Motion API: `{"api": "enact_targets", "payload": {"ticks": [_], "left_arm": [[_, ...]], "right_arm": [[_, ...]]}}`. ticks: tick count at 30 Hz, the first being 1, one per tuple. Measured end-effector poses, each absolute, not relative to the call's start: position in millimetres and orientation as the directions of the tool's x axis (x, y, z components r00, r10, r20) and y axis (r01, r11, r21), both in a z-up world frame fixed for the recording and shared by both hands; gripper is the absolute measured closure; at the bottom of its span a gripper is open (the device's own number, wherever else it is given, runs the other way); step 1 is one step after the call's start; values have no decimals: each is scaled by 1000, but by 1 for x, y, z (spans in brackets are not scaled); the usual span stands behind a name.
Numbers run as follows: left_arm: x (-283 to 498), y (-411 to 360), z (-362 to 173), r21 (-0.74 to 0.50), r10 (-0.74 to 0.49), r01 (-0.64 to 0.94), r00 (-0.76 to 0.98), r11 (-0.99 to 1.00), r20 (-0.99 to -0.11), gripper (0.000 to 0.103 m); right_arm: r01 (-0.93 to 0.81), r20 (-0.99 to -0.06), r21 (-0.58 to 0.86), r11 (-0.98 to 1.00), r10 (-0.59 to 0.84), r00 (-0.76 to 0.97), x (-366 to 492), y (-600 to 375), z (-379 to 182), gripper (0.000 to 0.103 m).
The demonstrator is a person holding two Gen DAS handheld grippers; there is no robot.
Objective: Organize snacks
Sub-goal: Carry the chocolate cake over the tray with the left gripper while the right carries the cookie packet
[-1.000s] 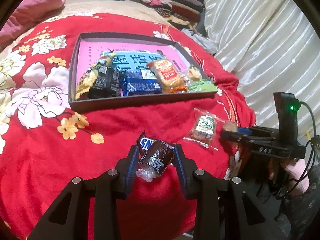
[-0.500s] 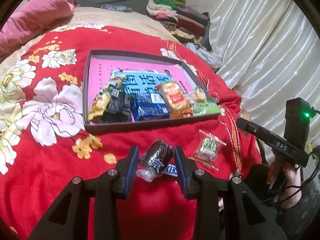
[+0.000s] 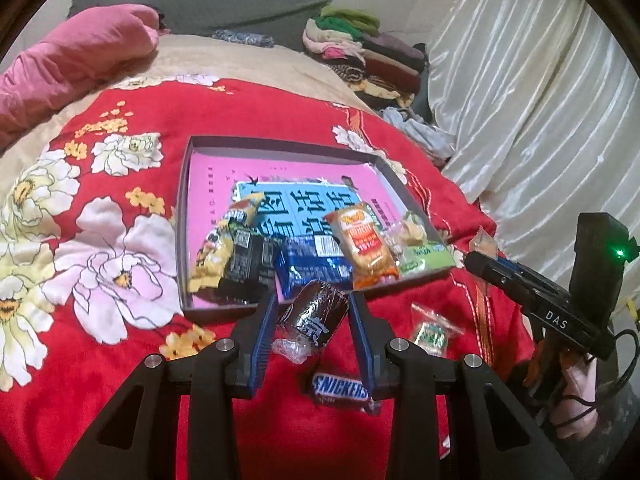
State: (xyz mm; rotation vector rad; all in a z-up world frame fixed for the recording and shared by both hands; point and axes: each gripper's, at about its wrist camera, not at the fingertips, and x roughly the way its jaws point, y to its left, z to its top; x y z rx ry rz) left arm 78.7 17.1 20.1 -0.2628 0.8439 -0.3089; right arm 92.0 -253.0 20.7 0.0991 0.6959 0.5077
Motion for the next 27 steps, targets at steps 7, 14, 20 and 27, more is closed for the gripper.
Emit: {"api": "enact_targets", "payload": {"ticks": [7,14,20,27], "left_arm": [[91,13,21,-340,-354,152,641,928,-681,66],[102,12,17,-325,-334,138,647,936,-686,66],[110,8,13,-319,-329,137,645,938,-690,66],[121,0,5,-312,-325,137,636,940,-700,66]], "right_arm": [[-403,-571,262,877,477,668,105,-255,19,68],[-384,-565,288,877,480,671,116,-260,16,68],[-378,-550,294,878,479,684,125,-263,18,68],[-367,-572,284,886,464,677,136,-261,11,68]]}}
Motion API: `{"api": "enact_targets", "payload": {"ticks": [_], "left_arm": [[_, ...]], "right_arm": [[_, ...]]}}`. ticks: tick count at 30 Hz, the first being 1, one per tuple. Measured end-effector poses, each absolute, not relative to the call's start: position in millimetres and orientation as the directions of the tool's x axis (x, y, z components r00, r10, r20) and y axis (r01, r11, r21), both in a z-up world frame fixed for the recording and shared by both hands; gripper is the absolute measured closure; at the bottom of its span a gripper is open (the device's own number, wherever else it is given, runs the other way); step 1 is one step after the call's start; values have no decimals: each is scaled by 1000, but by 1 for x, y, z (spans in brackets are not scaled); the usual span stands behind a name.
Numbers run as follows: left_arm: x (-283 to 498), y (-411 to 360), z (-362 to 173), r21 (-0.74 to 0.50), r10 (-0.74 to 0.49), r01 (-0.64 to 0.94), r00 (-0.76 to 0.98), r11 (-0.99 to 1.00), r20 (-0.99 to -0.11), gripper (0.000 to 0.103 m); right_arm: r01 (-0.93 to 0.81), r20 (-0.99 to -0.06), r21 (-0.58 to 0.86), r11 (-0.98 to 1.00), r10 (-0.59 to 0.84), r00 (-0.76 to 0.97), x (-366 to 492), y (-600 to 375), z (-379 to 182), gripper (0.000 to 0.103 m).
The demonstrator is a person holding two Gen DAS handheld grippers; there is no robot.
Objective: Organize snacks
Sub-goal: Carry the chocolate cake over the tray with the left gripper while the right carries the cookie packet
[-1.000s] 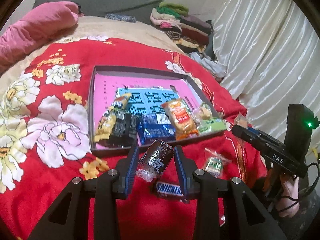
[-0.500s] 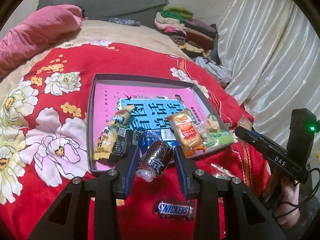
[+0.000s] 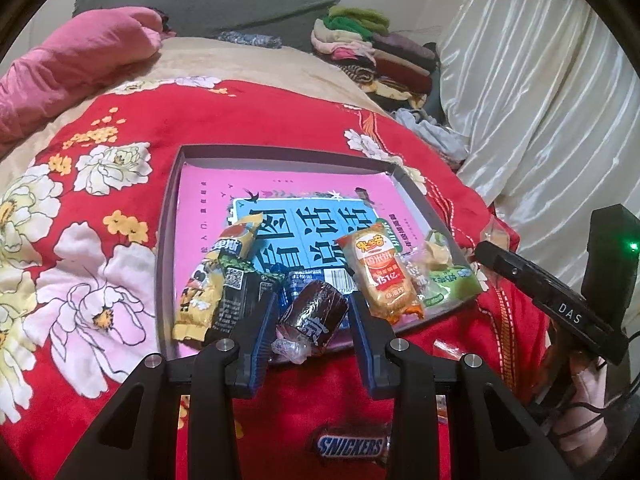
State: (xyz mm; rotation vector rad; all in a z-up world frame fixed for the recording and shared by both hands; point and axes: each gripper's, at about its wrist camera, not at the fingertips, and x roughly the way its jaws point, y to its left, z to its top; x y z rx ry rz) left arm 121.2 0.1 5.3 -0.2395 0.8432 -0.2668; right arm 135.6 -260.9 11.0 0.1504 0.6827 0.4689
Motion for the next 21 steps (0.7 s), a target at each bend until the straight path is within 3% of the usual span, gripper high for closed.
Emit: {"api": "enact_targets", "payload": {"ticks": [21], "left_arm": [[145,-8,-13,-290,-311,135,600,947,-737,66]], "right_arm": [[-384,-604,227,895,439,665,149,-248,1,68]]}}
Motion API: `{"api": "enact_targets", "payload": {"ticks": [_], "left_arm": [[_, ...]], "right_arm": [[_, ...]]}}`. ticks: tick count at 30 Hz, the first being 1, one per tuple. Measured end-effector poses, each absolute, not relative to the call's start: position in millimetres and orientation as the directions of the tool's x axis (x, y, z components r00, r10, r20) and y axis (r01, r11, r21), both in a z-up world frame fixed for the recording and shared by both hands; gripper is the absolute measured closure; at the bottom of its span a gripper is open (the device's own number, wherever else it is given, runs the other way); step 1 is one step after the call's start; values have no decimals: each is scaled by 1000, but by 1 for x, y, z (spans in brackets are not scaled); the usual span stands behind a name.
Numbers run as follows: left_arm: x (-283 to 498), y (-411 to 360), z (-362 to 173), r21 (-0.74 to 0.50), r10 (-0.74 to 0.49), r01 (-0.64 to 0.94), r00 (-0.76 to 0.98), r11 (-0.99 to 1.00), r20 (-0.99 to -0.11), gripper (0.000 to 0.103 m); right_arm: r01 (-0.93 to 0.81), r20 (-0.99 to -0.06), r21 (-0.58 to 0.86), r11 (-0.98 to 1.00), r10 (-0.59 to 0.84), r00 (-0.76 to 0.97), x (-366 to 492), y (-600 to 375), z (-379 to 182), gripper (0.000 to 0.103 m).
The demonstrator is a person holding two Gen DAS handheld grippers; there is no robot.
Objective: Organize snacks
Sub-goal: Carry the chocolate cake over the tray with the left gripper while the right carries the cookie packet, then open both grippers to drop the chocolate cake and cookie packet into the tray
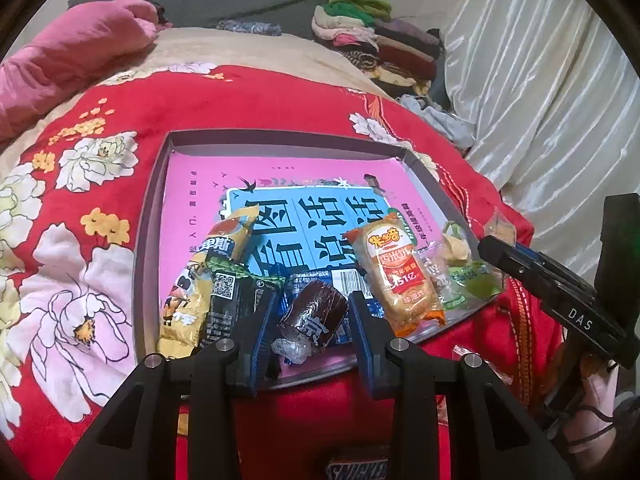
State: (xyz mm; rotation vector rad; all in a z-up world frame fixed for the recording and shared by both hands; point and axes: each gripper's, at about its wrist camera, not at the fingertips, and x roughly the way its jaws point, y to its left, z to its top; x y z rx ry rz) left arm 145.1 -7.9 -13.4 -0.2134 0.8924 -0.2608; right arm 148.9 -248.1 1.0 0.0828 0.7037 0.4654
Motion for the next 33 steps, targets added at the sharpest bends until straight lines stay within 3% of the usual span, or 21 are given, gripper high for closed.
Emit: {"api": "enact_targets", "payload": {"ticks": [33], "left_arm": [[153,-19,-17,-285,-323,159,589,945,-741,65]], "right_arm": [[-377,-653,193,906,406,639,156,-244,-16,67]]}}
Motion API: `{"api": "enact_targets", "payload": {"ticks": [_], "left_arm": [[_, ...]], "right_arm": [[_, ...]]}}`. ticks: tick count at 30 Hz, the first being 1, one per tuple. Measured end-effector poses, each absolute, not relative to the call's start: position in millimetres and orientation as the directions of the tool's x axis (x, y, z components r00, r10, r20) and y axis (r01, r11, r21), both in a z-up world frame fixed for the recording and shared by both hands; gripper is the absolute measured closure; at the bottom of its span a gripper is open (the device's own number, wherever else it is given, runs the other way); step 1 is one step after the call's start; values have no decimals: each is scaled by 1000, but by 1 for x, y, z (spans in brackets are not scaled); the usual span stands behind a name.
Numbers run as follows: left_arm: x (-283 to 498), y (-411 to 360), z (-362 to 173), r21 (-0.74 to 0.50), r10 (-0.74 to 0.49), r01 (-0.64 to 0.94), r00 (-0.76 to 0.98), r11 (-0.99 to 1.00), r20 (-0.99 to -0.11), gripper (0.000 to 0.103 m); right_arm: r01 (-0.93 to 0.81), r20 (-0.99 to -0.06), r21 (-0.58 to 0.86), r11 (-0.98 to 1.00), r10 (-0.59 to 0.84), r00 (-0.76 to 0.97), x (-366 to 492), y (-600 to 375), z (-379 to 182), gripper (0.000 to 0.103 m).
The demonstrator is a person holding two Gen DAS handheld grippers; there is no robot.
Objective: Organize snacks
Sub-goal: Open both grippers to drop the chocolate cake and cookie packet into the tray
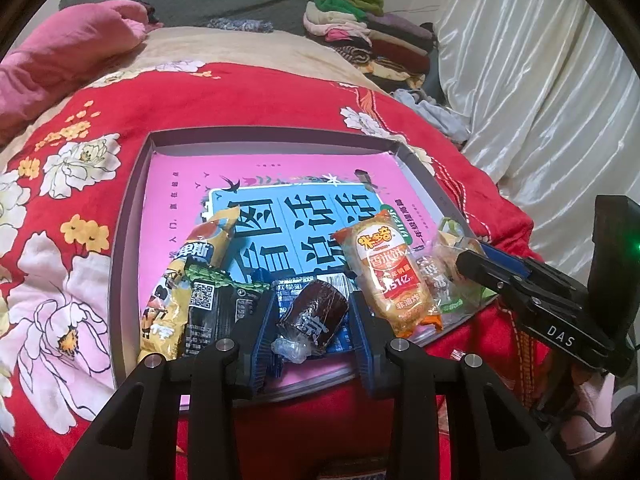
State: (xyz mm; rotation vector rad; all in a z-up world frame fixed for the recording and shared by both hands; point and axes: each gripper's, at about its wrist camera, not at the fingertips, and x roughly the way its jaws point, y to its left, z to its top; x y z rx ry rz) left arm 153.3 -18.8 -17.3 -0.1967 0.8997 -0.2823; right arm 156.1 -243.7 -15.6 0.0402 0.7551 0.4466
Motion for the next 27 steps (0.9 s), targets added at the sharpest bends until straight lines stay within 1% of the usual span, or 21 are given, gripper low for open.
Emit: {"api": "enact_targets", "payload": {"ticks": [5,10,16,17,19,27], "left_arm": [[154,-17,-17,-280,-314,152,593,948,-741,65],[155,-16,-17,-284,-317,150,591,947,-742,65],[153,-15,-17,-286,-317,149,589,947,-744,65],[153,-15,-17,-288,-319,150,587,946,-744,62],[152,-15,-17,-290,-322,152,586,945,-743,58],[149,-18,-14,-286,-324,159,586,945,-743,50]], "right_arm": [[-381,-651,186,905,404,642,154,-243,-13,64],[-380,-647,187,906,405,646,152,-245,-11,56],[-380,-637,190,905,408,654,150,-247,-7,54],[-380,-634,190,905,409,656,149,-247,-7,53],[-383,-629,191,904,412,660,148,-247,-5,48],[-404,-604,174,898,422,676,138,-245,4,43]]}}
